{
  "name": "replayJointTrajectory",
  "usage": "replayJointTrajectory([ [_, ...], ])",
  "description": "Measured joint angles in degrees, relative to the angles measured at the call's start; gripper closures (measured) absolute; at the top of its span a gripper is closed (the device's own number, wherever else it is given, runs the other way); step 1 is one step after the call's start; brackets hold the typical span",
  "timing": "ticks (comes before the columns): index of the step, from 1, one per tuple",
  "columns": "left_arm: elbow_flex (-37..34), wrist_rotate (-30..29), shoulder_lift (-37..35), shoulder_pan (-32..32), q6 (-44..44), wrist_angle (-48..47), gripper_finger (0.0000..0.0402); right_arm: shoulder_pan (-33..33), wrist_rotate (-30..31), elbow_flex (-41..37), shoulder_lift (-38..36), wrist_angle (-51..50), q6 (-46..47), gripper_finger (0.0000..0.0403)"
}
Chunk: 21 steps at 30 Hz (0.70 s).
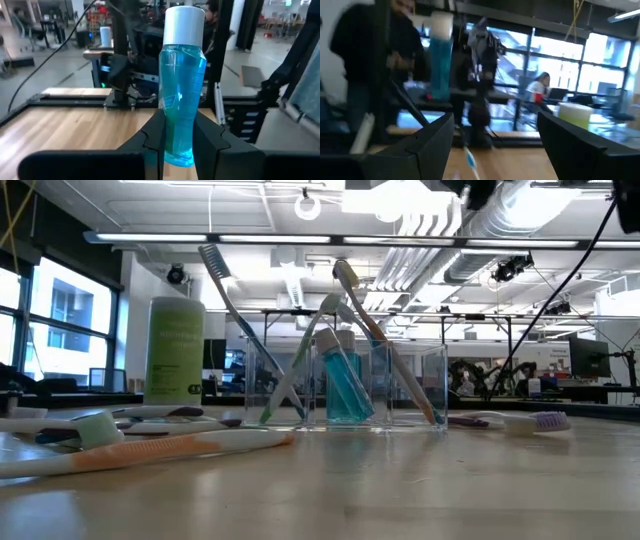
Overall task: Pick & Place toothbrushing station
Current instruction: Put the mouthwash into the transparent organizer
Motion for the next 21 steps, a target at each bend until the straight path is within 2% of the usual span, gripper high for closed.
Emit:
replayJointTrajectory([
  [4, 0.0, 0.5, 7.6, 1.3, 2.9, 8.4, 0.0346, -1.6, -7.7, 3.5, 0.0, -7.8, 4.4, 0.0124],
  [7, 0.0, 4.2, 11.0, 3.0, 2.9, 11.8, 0.0346, -1.9, -9.6, 6.0, 0.0, -10.6, 5.3, 0.0124],
  [13, 0.0, 13.4, 11.9, 6.7, -0.4, 12.3, 0.0346, -2.0, -10.6, 8.6, 0.0, -15.9, 5.4, 0.0124],
  [16, 0.0, 17.8, 11.9, 8.4, -2.0, 12.3, 0.0346, -2.5, -15.4, 8.8, 0.0, -17.8, 6.0, 0.0124],
  [21, 0.0, 21.2, 11.9, 10.0, -3.4, 10.9, 0.0346, -3.3, -16.1, 8.9, 0.0, -17.9, 8.7, 0.0124],
])
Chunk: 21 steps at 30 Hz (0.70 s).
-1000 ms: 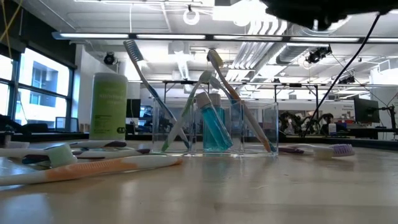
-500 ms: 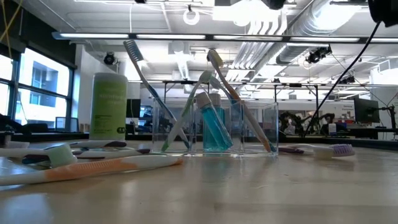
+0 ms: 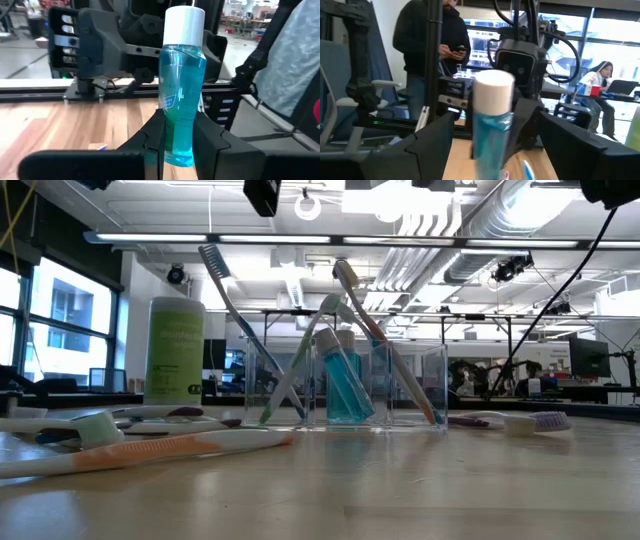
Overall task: Pick & Place toothbrushing station
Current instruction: Put the mouthwash into the transparent organizer
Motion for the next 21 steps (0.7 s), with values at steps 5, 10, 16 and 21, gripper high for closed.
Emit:
replayJointTrajectory([
  [5, 0.0, 1.1, 0.0, 0.6, -0.4, -0.9, 0.0346, -1.2, -0.5, 0.0, 0.0, -0.1, 0.4, 0.0142],
  [10, 0.0, 0.9, 0.0, 0.7, -0.4, -0.9, 0.0346, -3.1, -3.7, 0.0, 0.0, -1.4, 3.0, 0.0199],
  [16, 0.0, 0.5, 0.0, 0.9, -0.4, -1.7, 0.0333, -4.1, -6.5, 0.0, 0.0, -2.5, 4.3, 0.0318],
  [21, 0.0, 0.3, 0.0, 0.8, -0.1, -2.2, 0.0298, -4.1, -8.0, 0.0, 0.0, -3.4, 2.5, 0.0333],
])
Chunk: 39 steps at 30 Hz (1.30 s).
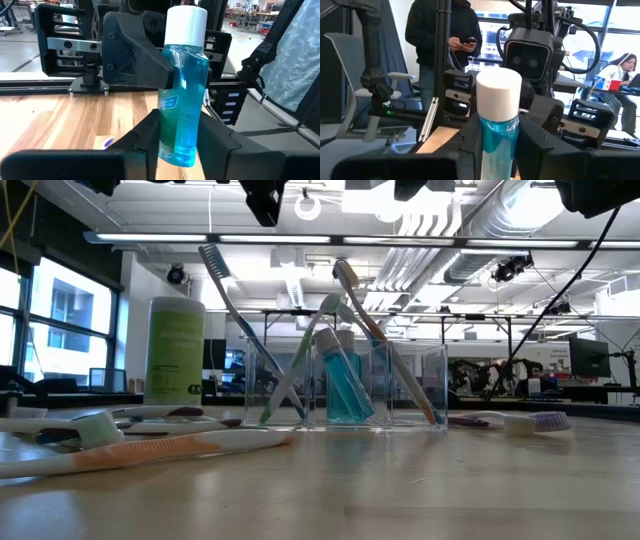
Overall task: Pick & Place toothbrushing station
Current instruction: Put the mouthwash into the transparent organizer
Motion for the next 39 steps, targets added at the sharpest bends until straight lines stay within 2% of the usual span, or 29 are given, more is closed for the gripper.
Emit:
replayJointTrajectory([
  [6, 0.0, -1.5, 0.0, -0.2, 1.2, 0.1, 0.0264, 0.5, 0.3, 0.0, 0.0, -2.5, 0.4, 0.0333],
  [13, 0.1, -10.4, -0.9, -2.9, 4.2, -4.5, 0.0259, 5.0, 13.0, 0.0, -0.2, -8.9, 0.6, 0.0333],
  [17, 0.1, -20.2, -2.8, -5.7, 7.0, -9.0, 0.0259, 6.5, 20.8, 0.0, -0.2, -12.5, 4.7, 0.0333],
  [23, 0.0, -41.8, -5.6, -12.4, 11.5, -10.3, 0.0258, 4.7, 30.4, 0.0, -0.2, -23.0, 16.7, 0.0333],
  [27, 0.1, -55.0, -6.9, -17.8, 15.4, -10.3, 0.0258, 3.4, 30.6, 0.0, -0.2, -22.5, 17.0, 0.0333],
  [32, 0.0, -67.0, -7.3, -23.0, 22.7, -10.2, 0.0258, 1.8, 28.6, 0.0, 1.8, -22.6, 20.0, 0.0333],
  [39, 0.1, -75.8, -7.3, -25.7, 29.5, -10.2, 0.0258, 0.1, 28.9, 0.0, 7.9, -17.6, 21.7, 0.0333],
])
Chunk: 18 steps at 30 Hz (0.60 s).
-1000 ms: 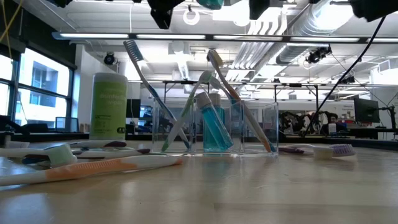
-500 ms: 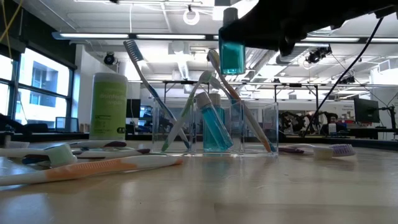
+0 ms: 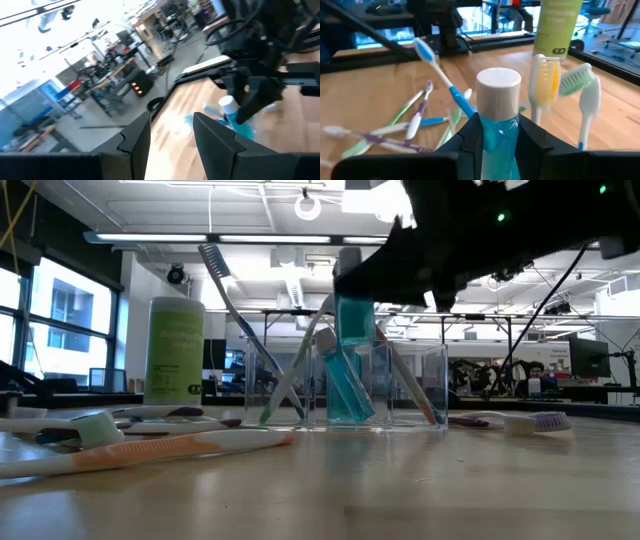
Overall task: Pick & Place toothbrushing station
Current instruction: Put the mouthwash into the transparent organizer
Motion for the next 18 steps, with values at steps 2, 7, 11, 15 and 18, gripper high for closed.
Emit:
replayJointTrajectory([
  [2, 0.0, -1.2, 0.0, 0.0, 0.4, 0.0, 0.0258, -0.3, 0.4, 0.0, 0.8, 0.0, 0.1, 0.0333],
  [7, 0.0, -2.3, 0.0, 0.0, 0.4, 0.0, 0.0258, -0.8, 0.5, 0.0, 1.9, -2.7, 4.1, 0.031],
  [11, 0.0, -2.3, 0.0, 0.0, 0.4, 0.0, 0.0258, -0.8, 0.6, 0.0, 1.9, -4.4, 3.9, 0.0248],
  [15, 0.0, -2.4, 0.0, 0.2, 0.4, 0.0, 0.0258, -0.4, 0.6, 0.0, 1.2, -4.4, 1.8, 0.0191],
  [18, 0.0, -2.4, 0.0, 0.5, 0.1, 0.0, 0.0258, 0.1, 0.8, 0.0, 0.2, -4.1, 0.4, 0.0157],
])
